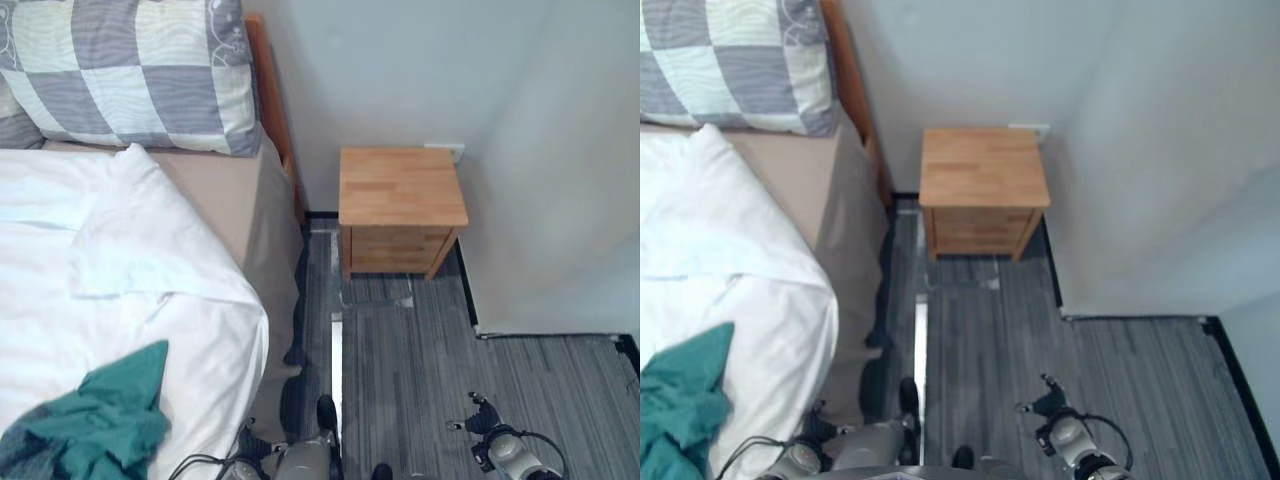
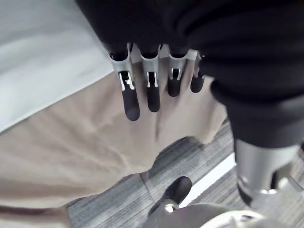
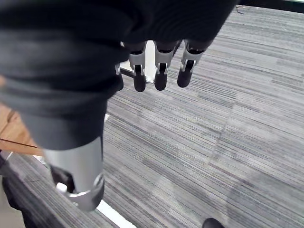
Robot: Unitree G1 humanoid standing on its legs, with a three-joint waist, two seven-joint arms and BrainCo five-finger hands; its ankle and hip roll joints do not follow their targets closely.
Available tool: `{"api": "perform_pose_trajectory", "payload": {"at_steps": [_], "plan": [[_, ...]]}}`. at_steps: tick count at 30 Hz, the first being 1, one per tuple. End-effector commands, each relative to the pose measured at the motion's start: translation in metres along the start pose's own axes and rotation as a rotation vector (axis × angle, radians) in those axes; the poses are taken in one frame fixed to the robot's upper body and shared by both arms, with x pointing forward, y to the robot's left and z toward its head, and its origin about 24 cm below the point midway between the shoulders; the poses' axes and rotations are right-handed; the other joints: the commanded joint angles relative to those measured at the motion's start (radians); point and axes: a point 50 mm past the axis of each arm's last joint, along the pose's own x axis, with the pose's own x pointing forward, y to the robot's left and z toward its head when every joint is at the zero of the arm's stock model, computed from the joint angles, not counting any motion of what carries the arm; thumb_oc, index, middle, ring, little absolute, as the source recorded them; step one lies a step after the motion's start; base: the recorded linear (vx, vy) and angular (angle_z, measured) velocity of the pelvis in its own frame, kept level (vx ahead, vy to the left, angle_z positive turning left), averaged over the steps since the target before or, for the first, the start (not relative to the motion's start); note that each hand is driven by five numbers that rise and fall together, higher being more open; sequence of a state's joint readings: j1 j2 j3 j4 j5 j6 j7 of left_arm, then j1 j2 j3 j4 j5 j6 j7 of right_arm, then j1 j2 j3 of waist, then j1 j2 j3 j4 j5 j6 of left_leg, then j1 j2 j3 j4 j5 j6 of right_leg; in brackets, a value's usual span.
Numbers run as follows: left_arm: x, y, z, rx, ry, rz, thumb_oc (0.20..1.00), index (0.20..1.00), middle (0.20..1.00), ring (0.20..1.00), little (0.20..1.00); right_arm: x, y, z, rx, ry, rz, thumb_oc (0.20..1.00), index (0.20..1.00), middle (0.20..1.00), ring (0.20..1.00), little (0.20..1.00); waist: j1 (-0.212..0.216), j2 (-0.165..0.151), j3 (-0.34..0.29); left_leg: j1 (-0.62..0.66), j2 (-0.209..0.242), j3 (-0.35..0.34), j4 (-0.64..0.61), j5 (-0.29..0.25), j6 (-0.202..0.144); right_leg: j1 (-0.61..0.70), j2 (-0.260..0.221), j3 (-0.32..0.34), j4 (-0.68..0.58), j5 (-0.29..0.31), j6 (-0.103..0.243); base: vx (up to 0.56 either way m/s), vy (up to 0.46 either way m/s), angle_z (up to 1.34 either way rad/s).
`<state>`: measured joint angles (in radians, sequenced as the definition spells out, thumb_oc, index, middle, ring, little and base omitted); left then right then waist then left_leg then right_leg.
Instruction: Tidy up the quilt and then pick up the clothes from the bed and put them into the laundry hamper.
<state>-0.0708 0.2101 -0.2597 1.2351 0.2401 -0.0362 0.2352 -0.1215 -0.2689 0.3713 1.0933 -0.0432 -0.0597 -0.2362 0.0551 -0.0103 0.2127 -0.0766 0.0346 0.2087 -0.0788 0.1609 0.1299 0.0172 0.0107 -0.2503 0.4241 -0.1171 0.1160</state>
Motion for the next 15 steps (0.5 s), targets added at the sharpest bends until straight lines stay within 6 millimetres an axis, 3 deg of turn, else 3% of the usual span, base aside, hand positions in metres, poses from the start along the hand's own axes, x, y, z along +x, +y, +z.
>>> {"api": "perform_pose_trajectory", "payload": {"at_steps": [1, 4, 5, 6, 7, 9, 10, 12, 15], "plan": [[0.005, 0.024, 0.007, 0.01, -0.029, 0.089, 1.0, 1.0, 1.0, 1.0, 1.0, 0.005, -0.013, 0.039, -0.002, -0.149, -0.044, 1.0, 1.0, 1.0, 1.0, 1.0, 0.022, -0.002, 0.054, 0.077, -0.004, -0.015, 0.021, -0.115, -0.109, -0.194, -0.089, 0.075, 0.19, 0.191, 0.123, 0.31, 0.0, 0.66], [0.005, 0.028, 0.008, -0.019, -0.034, 0.112, 1.0, 1.0, 1.0, 1.0, 1.0, 0.006, -0.02, 0.051, 0.004, -0.2, -0.068, 1.0, 1.0, 1.0, 1.0, 1.0, 0.022, 0.006, 0.062, 0.106, -0.007, -0.072, 0.008, -0.123, -0.111, -0.235, -0.101, 0.078, 0.143, 0.165, 0.092, 0.33, -0.12, 0.97], [0.006, 0.031, 0.013, -0.038, -0.054, 0.13, 1.0, 1.0, 1.0, 1.0, 1.0, 0.005, -0.029, 0.06, -0.002, -0.244, -0.102, 1.0, 1.0, 1.0, 1.0, 1.0, 0.022, -0.001, 0.064, 0.114, -0.015, -0.133, 0.017, -0.14, -0.124, -0.207, -0.121, 0.1, -0.04, 0.123, 0.069, 0.43, -0.324, 1.92], [0.006, 0.032, 0.016, -0.04, -0.063, 0.136, 1.0, 1.0, 1.0, 1.0, 1.0, 0.004, -0.037, 0.063, -0.035, -0.268, -0.137, 1.0, 1.0, 1.0, 1.0, 1.0, 0.014, -0.008, 0.061, 0.121, -0.026, -0.195, 0.027, -0.159, -0.131, -0.2, -0.127, 0.167, -0.222, 0.126, 0.063, 0.6, -0.438, 1.93], [0.007, 0.035, 0.02, -0.043, -0.073, 0.14, 1.0, 1.0, 1.0, 1.0, 1.0, 0.004, -0.045, 0.066, -0.06, -0.291, -0.167, 1.0, 1.0, 1.0, 1.0, 1.0, 0.005, -0.01, 0.06, 0.129, -0.028, -0.24, 0.035, -0.178, -0.137, -0.203, -0.138, 0.252, -0.313, 0.139, 0.07, 0.52, -0.374, 1.84], [0.008, 0.035, 0.024, -0.042, -0.081, 0.145, 1.0, 1.0, 1.0, 1.0, 1.0, -0.001, -0.06, 0.072, -0.105, -0.349, -0.218, 1.0, 1.0, 1.0, 1.0, 1.0, -0.015, -0.017, 0.057, 0.148, -0.026, -0.36, 0.046, -0.204, -0.156, -0.219, -0.149, 0.47, -0.403, 0.201, 0.105, 0.46, -0.414, 1.74], [0.008, 0.037, 0.024, -0.043, -0.088, 0.149, 1.0, 1.0, 1.0, 1.0, 1.0, -0.005, -0.066, 0.079, -0.119, -0.39, -0.239, 1.0, 1.0, 1.0, 1.0, 1.0, -0.01, -0.019, 0.058, 0.15, -0.016, -0.373, 0.048, -0.208, -0.171, -0.222, -0.163, 0.475, -0.406, 0.211, 0.116, 0.4, -0.463, 2.02], [0.006, 0.037, 0.014, -0.038, -0.071, 0.156, 1.0, 1.0, 1.0, 1.0, 1.0, -0.017, -0.083, 0.1, -0.153, -0.518, -0.298, 1.0, 1.0, 1.0, 1.0, 1.0, -0.011, -0.038, 0.047, 0.158, -0.005, -0.446, 0.053, -0.22, -0.189, -0.167, -0.209, 0.374, -0.444, 0.218, 0.117, 0.3, -0.463, 2.27], [0.002, 0.031, -0.003, -0.089, -0.027, 0.162, 1.0, 1.0, 1.0, 1.0, 1.0, -0.037, -0.112, 0.15, -0.2, -0.745, -0.396, 1.0, 1.0, 1.0, 1.0, 1.0, -0.002, -0.034, 0.029, 0.121, 0.069, -0.468, 0.071, -0.205, -0.233, -0.115, -0.18, 0.295, -0.5, 0.217, 0.117, 0.21, -0.502, 1.78]]}}
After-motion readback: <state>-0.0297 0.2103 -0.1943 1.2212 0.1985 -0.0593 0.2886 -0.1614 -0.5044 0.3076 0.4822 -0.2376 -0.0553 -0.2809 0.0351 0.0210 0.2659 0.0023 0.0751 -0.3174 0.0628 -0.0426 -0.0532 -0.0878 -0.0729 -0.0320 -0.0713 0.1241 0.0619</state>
